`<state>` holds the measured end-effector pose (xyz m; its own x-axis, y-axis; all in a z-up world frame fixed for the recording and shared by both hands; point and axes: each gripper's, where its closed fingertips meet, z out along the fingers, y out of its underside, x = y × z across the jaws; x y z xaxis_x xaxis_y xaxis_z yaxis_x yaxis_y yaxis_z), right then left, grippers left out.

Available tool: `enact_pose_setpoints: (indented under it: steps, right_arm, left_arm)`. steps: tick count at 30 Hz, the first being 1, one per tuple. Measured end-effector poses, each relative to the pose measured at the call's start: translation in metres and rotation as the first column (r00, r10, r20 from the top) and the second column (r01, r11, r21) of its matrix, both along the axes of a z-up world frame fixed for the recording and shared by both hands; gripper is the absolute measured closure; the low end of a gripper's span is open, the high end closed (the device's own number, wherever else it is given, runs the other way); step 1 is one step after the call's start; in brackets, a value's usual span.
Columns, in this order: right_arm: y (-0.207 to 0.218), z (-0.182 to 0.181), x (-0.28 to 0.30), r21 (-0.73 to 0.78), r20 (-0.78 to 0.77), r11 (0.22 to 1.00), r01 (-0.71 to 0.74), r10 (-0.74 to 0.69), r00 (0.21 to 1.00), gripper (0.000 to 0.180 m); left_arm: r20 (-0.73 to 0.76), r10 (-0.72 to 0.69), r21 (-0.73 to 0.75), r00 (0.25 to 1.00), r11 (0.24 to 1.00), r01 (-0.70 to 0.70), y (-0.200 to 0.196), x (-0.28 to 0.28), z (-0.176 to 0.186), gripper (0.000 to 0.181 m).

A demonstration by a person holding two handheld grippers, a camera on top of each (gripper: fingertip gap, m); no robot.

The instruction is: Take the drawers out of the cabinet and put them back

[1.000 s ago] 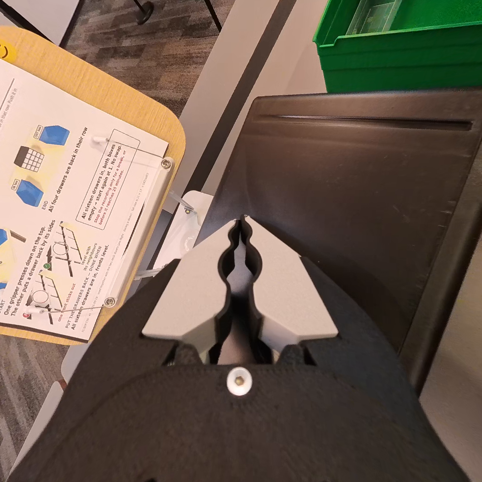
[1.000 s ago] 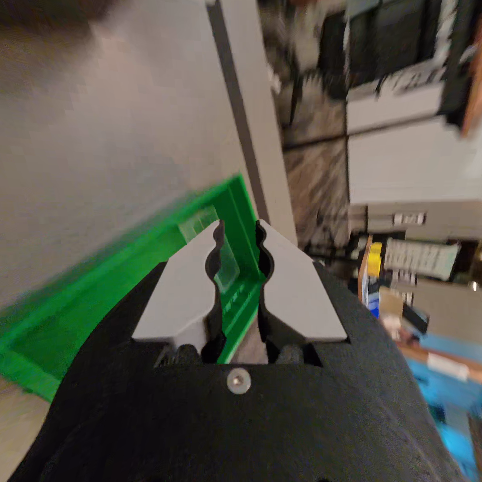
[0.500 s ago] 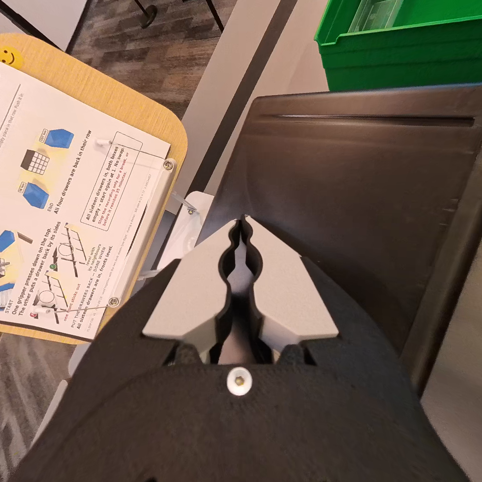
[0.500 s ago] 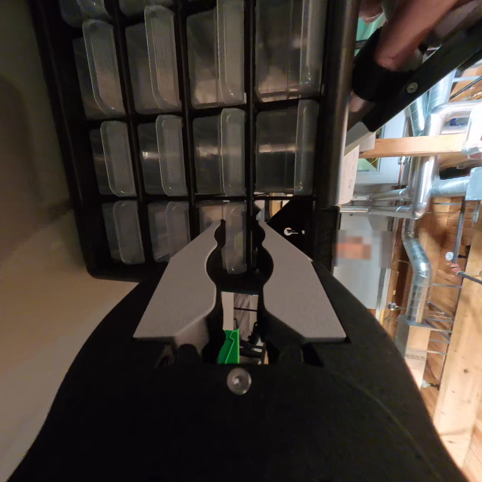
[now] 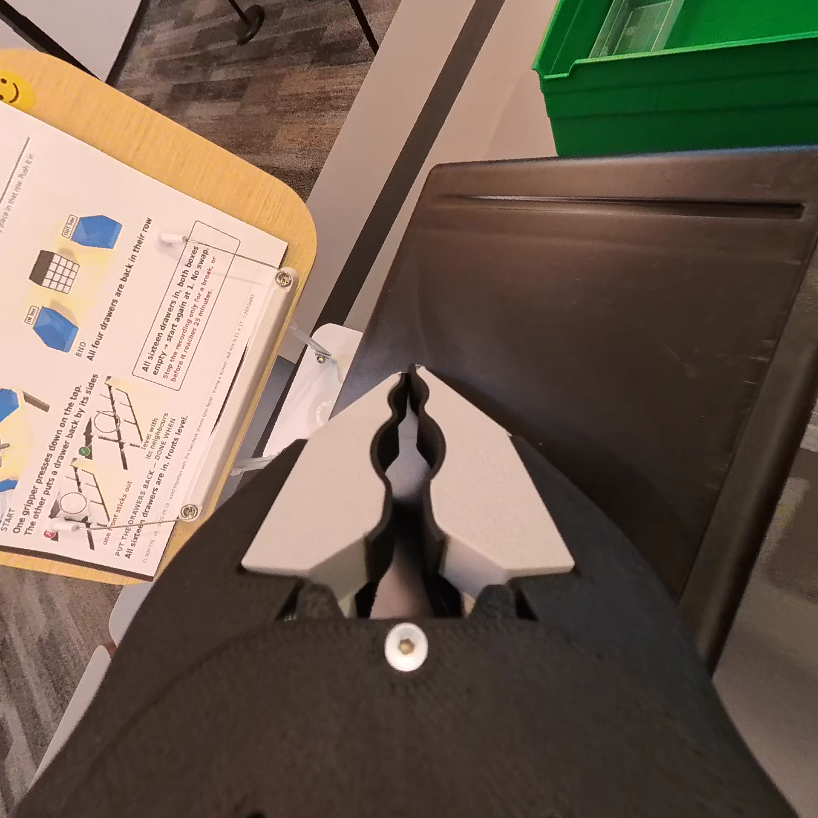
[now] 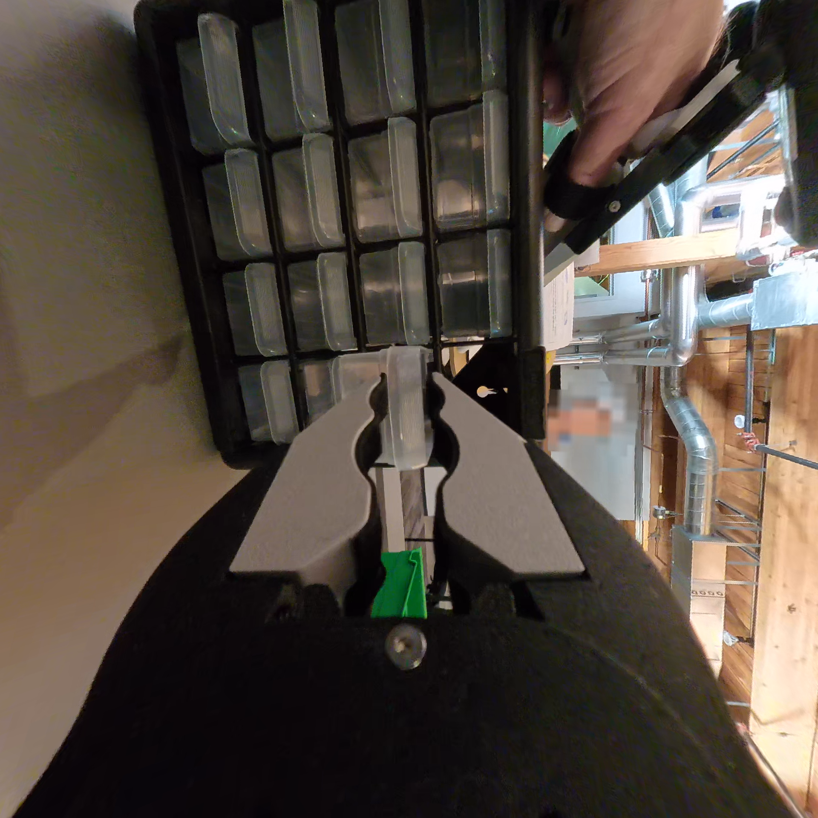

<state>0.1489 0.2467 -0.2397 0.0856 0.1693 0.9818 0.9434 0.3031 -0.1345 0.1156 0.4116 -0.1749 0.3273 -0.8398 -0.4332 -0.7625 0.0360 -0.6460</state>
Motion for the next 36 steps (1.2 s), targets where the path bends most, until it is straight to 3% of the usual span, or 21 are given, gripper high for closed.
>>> enact_pose_setpoints:
  steps: [2, 6, 11, 24, 36]
  right_arm:
    - [0.005, 0.000, 0.002, -0.019, -0.005, 0.999, 0.030, -0.030, 1.000, 0.146]
    - [0.019, -0.002, 0.009, -0.082, 0.025, 0.994, 0.067, -0.065, 0.998, 0.165]
    - [0.010, -0.003, 0.010, -0.214, 0.027, 0.974, 0.077, -0.073, 0.997, 0.165]
    - [-0.048, 0.004, -0.003, -0.196, 0.052, 0.977, 0.081, -0.072, 0.996, 0.167]
    - [-0.081, 0.004, -0.007, -0.104, -0.023, 0.995, 0.010, -0.012, 1.000, 0.167]
  left_arm:
    - [0.002, 0.000, -0.004, 1.000, 1.000, 0.000, 0.000, 0.000, 0.000, 0.181]
    - [0.002, 0.001, -0.002, 1.000, 1.000, -0.001, 0.000, 0.000, 0.000, 0.181]
    - [0.004, 0.002, -0.009, 1.000, 1.000, -0.002, 0.000, 0.000, 0.000, 0.181]
    - [0.005, 0.003, -0.013, 1.000, 1.000, -0.003, 0.000, 0.000, 0.000, 0.181]
    - [0.004, 0.004, -0.009, 1.000, 1.000, -0.004, 0.001, 0.000, 0.000, 0.181]
